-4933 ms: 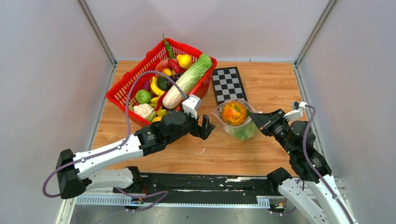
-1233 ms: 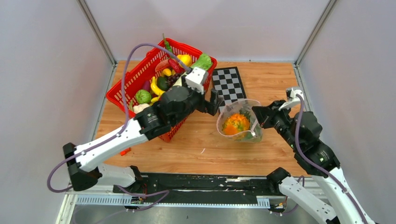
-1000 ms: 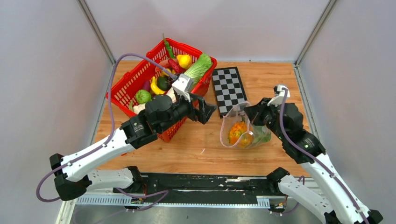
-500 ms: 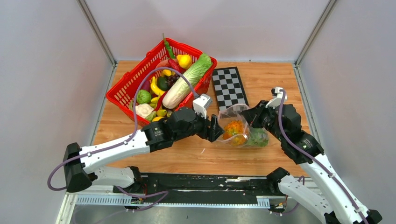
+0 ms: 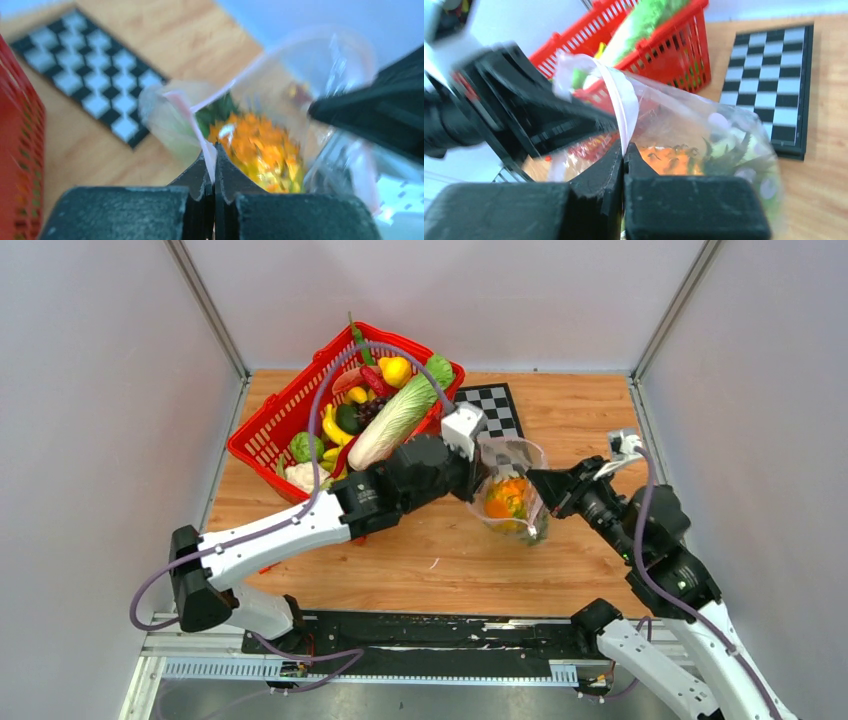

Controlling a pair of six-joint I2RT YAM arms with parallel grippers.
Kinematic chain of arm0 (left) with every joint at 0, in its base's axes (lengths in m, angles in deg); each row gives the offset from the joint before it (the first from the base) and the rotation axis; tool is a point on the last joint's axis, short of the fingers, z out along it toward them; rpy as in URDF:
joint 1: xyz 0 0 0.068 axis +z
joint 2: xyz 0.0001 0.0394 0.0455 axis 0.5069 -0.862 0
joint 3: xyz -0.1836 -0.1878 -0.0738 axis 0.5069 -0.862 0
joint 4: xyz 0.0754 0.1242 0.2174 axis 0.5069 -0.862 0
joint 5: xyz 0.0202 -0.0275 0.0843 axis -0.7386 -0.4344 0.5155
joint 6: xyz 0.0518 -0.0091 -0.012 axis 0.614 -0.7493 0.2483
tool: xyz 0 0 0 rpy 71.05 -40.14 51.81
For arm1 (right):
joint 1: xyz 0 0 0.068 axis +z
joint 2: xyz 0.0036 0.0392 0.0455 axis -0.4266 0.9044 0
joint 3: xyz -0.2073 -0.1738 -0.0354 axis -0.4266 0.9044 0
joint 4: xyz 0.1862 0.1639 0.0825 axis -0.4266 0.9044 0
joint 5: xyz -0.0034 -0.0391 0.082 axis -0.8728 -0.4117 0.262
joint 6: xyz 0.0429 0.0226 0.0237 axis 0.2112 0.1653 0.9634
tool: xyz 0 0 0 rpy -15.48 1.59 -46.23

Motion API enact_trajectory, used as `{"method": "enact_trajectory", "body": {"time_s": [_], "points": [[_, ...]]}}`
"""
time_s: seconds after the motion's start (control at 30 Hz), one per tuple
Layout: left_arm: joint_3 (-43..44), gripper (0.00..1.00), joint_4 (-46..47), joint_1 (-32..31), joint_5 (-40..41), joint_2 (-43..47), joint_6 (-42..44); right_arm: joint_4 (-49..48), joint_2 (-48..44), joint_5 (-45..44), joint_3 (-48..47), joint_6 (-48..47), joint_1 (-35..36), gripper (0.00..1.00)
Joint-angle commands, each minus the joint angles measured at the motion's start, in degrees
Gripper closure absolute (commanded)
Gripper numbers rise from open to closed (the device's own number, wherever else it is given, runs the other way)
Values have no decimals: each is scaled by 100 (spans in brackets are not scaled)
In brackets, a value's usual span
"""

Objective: Place the food in the zip-top bag and seal the zipper
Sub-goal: Adjust the zipper food storage bag at the center of the board.

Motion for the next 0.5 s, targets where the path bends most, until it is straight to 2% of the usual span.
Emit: {"method": "enact_trajectory", "body": {"time_s": [0.0, 0.1, 0.17, 0.2, 0.27, 0.33, 0.37, 0.4, 0.47], "points": [[1096, 100, -319, 171, 114, -76, 846, -653, -426, -311, -195, -490, 9, 100], [1192, 100, -799, 528, -701, -727, 591, 749, 154, -1089, -128, -191, 7, 100], [1450, 100, -1167, 543, -838, -950, 600, 1297, 578, -995, -394, -144, 5, 100], [1499, 100, -1054, 531, -1122, -896, 665, 1325, 622, -843, -580, -136, 7, 100], [1534, 100, -855, 517, -1763, -674, 868, 676, 295, -364, -591, -296, 9, 100], [1807, 100, -1216, 517, -1617, -564, 959, -519, -142, 314, -312, -470, 4, 100], [1825, 100, -1247, 517, -1600, -466, 999, -694, -232, 676, -321, -614, 8, 100], [1771, 100, -1202, 517, -1573, -358, 1002, -734, -188, 934, -450, -710, 9, 100], [1588, 100, -1270, 526, -1678, -360, 1160, -49, 269, 1003, -846, -820, 9, 100]]}}
